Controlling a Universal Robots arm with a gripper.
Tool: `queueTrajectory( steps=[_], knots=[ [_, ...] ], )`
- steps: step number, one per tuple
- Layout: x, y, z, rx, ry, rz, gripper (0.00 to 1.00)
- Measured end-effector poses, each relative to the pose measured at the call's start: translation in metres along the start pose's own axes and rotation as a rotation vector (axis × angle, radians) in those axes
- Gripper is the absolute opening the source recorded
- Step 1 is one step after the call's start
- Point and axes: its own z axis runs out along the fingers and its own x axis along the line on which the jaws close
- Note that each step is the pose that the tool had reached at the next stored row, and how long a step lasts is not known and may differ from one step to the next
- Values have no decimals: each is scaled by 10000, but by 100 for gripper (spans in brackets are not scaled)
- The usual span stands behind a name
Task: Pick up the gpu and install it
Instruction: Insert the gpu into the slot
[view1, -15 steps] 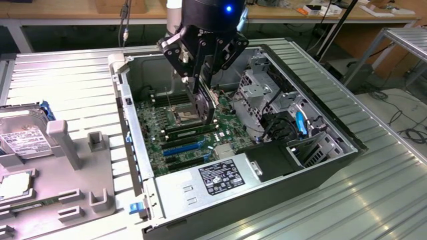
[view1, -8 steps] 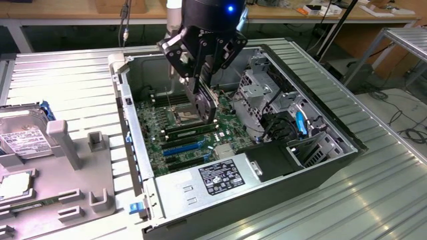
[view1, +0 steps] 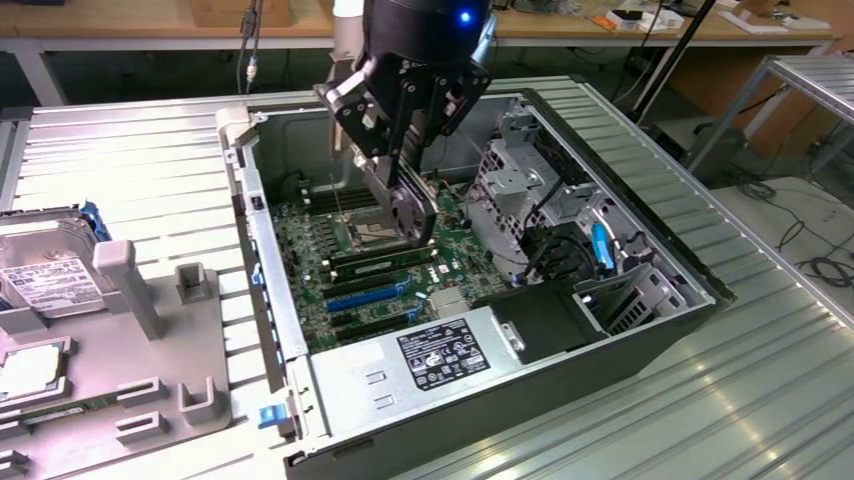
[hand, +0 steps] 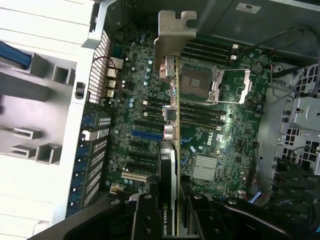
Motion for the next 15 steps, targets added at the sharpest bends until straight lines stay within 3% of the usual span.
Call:
queueTrajectory(
  steps=[15],
  knots=[
    [0, 0, 0, -59, 58, -1568, 27]
  ],
)
